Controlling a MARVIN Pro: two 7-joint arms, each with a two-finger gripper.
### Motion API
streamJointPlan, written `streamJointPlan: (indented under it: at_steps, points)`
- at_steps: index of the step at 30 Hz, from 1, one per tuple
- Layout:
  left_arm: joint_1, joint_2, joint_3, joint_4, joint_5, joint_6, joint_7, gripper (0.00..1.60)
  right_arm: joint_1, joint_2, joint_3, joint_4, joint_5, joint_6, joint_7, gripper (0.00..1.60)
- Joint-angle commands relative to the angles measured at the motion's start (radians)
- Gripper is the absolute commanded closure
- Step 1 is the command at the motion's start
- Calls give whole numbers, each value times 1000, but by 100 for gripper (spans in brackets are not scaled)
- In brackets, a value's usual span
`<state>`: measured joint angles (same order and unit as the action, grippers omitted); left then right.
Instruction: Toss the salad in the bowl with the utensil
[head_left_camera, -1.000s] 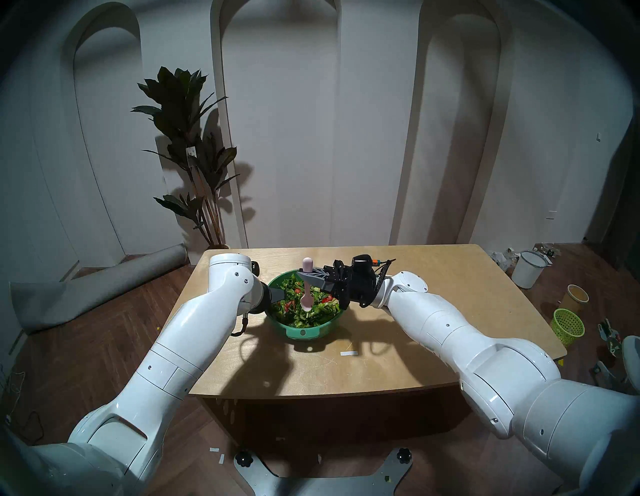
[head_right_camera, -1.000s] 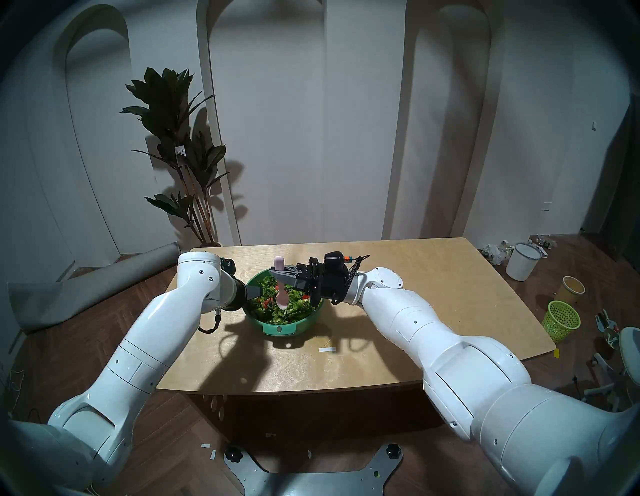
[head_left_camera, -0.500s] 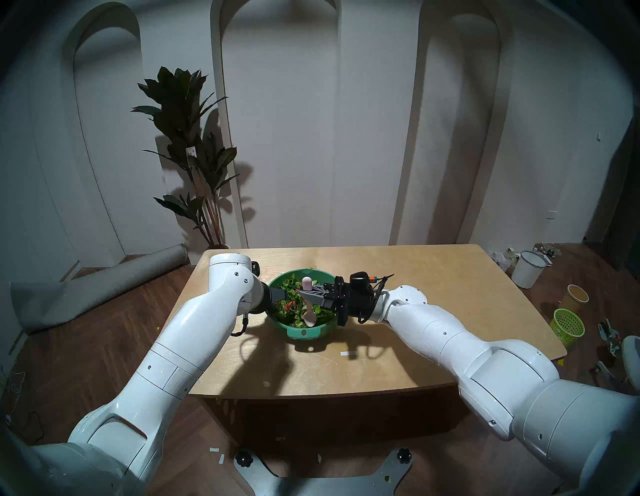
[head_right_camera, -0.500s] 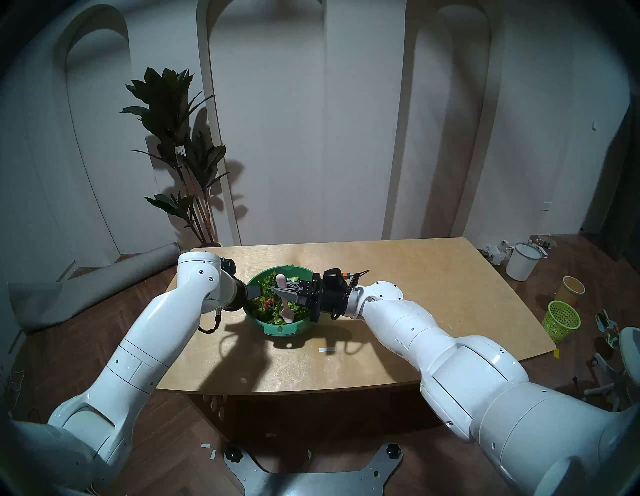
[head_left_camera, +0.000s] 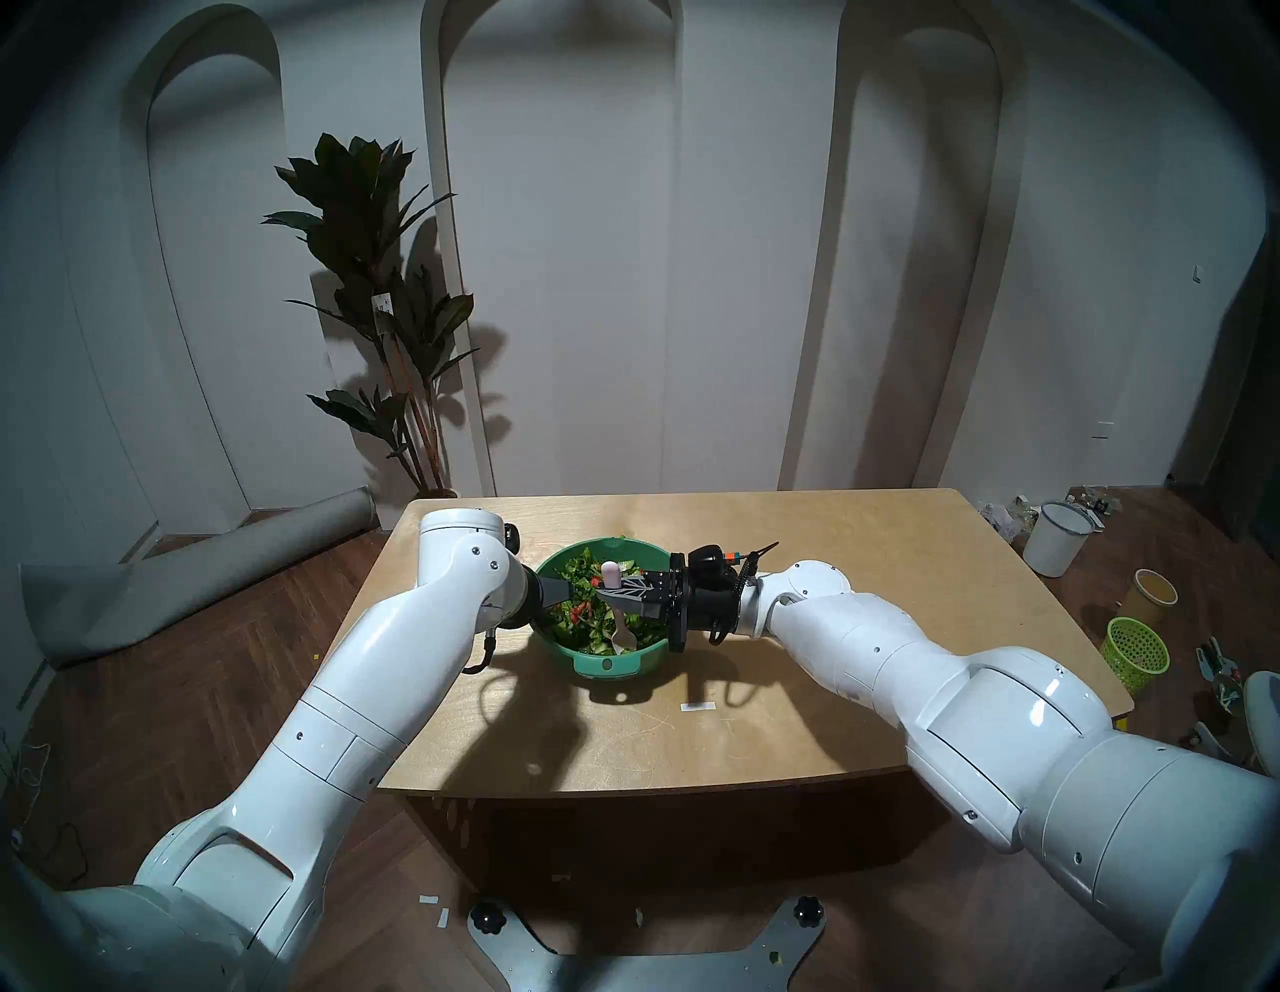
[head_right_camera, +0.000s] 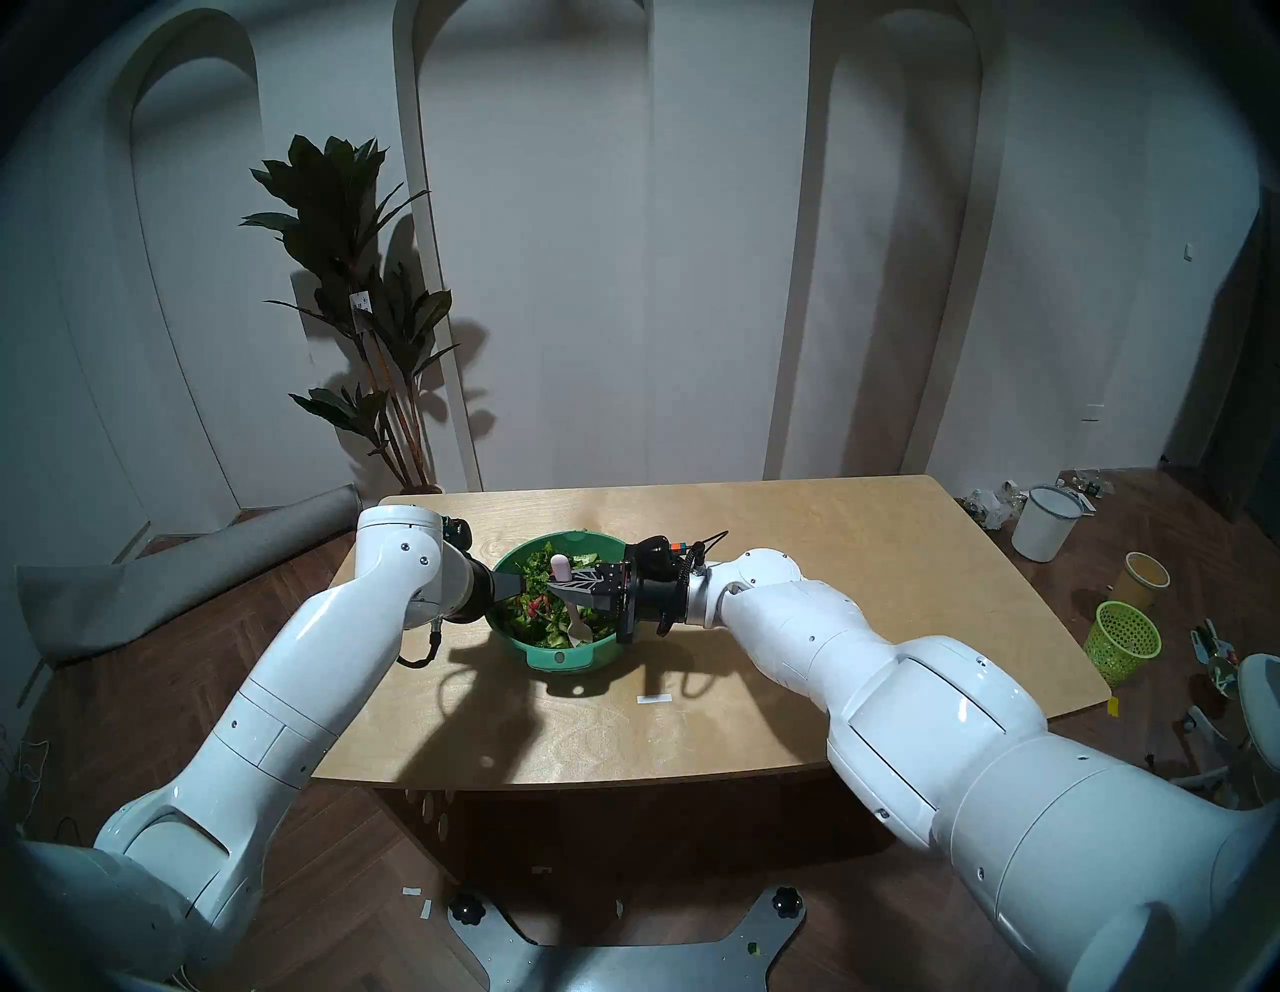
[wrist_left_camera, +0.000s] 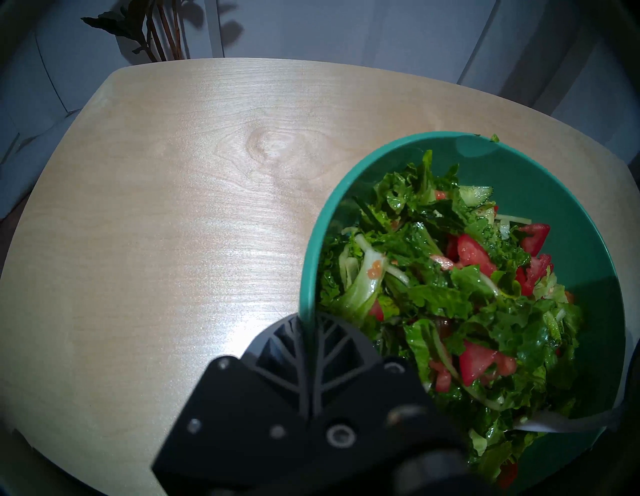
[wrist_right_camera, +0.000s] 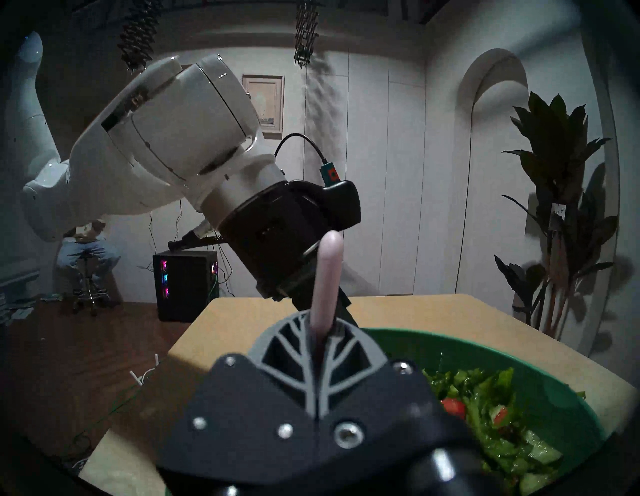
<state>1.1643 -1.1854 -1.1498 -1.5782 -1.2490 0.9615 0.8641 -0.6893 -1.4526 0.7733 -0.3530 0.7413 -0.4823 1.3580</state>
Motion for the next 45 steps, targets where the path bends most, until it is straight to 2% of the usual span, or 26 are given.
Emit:
streamJointPlan:
  at_steps: [1, 30, 35, 40, 45]
  points:
    - [-14, 8, -1, -8, 10, -2, 32, 160, 84, -29, -6, 34, -20, -21, -16, 160]
    - [-13, 13, 2, -8, 11, -2, 19, 160, 201, -56, -2, 159, -108, -67, -162, 160]
    - [-14, 14, 3, -9, 12, -2, 22, 160, 220, -81, 32, 160, -86, -49, -183, 160]
    - [-15, 13, 3, -10, 12, -2, 30, 160, 216, -123, 95, 160, -25, -8, -196, 160]
    - [-16, 11, 3, -11, 12, -2, 40, 160, 200, -163, 178, 149, 66, 58, -164, 160]
